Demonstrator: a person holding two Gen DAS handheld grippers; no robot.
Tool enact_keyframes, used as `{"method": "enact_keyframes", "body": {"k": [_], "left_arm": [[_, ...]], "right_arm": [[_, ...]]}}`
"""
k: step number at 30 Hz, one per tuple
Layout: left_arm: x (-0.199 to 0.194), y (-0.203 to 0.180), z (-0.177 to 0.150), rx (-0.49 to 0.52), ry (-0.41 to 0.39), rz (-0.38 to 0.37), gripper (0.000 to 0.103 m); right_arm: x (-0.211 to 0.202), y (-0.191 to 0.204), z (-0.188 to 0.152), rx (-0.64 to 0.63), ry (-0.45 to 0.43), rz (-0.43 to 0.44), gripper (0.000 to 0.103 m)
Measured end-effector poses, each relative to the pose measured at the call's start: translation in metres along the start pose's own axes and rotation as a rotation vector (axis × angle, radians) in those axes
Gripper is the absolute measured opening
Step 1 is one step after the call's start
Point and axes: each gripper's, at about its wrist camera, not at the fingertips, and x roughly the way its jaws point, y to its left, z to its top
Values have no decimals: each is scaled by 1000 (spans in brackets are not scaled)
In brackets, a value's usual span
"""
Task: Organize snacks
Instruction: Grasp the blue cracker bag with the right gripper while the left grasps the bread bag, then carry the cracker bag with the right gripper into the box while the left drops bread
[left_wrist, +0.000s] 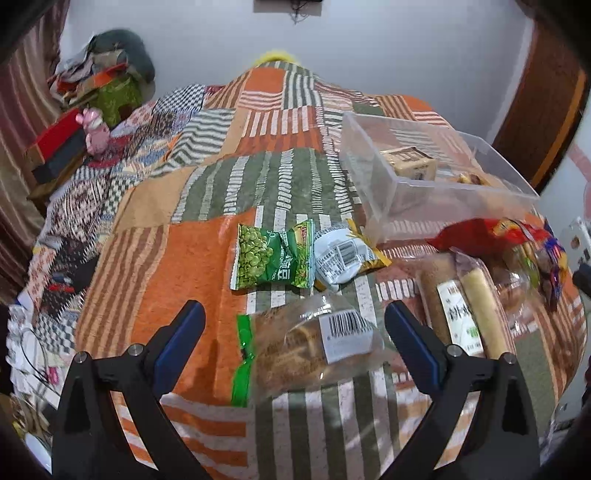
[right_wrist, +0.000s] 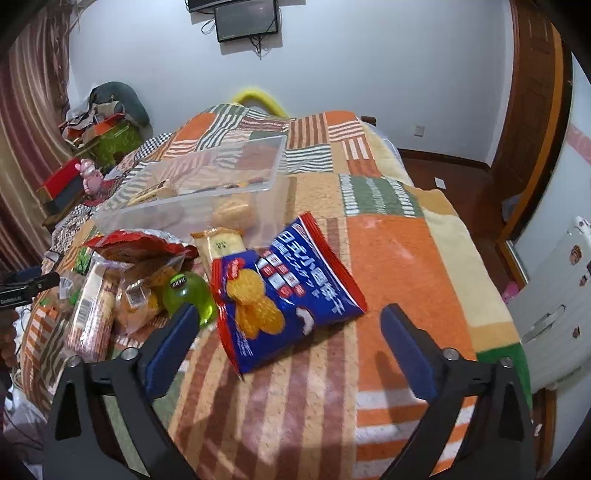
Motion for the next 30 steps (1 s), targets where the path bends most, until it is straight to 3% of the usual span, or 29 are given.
{"method": "enact_keyframes", "body": {"k": [6,14,21,24,26,30], "left_arm": [[21,-1,-3,16,33,9,99],[47,4,-10,-24,107,-57,100],[53,-2,-12,0,91,-35,99],[49,-1,-14,5,75,-41,95],[44,2,-15,5,60,-36,86],[34,3,-19,5,56,-34,84]], "right_arm": [[21,8,-2,-31,36,-15,101],[35,2,-2,24,76,-19,100],[26,4,-5,15,48,-11,76],[25,8,-2,0,36,-6,65],[23,9,-1,-10,26,-9,59],[19,11,1,-30,12,-17,50]]}}
